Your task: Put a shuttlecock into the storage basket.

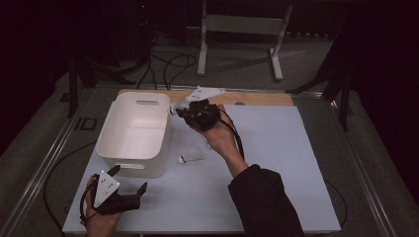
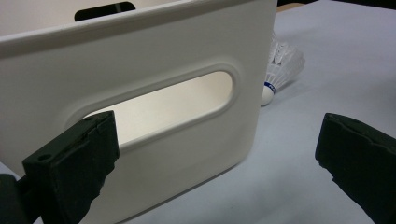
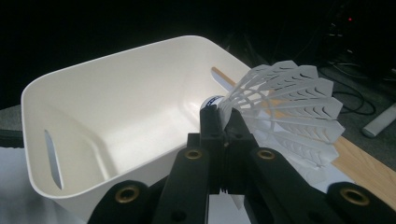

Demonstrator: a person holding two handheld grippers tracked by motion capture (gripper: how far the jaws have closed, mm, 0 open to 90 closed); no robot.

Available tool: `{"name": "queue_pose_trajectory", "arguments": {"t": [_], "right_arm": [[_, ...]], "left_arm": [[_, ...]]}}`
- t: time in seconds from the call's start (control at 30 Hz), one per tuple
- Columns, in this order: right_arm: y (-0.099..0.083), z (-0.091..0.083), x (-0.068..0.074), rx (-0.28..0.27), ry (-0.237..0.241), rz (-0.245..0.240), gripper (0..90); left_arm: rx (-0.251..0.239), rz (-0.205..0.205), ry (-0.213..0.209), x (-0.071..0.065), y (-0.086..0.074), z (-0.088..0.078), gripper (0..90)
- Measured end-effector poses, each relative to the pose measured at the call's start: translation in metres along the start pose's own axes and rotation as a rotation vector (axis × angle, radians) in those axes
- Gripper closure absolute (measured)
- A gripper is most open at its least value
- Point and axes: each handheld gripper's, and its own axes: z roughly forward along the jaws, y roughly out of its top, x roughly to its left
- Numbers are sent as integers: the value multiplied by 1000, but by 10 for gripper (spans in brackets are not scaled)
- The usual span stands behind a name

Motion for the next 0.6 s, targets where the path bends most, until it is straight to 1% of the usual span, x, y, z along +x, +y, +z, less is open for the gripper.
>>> {"name": "queue_pose_trajectory", "arguments": {"t": [0.17, 0.3, 0.6], "right_arm": [[2, 3, 5, -3, 7, -2, 895], [3, 6, 9, -6, 15, 5, 895], [5, 15, 19, -1, 43, -20, 895]], "left_arm": [[-1, -1, 0, 0, 0, 0, 1], [0, 0, -1, 0, 0, 0, 1], [-4, -4, 1, 0, 0, -1, 1]]}}
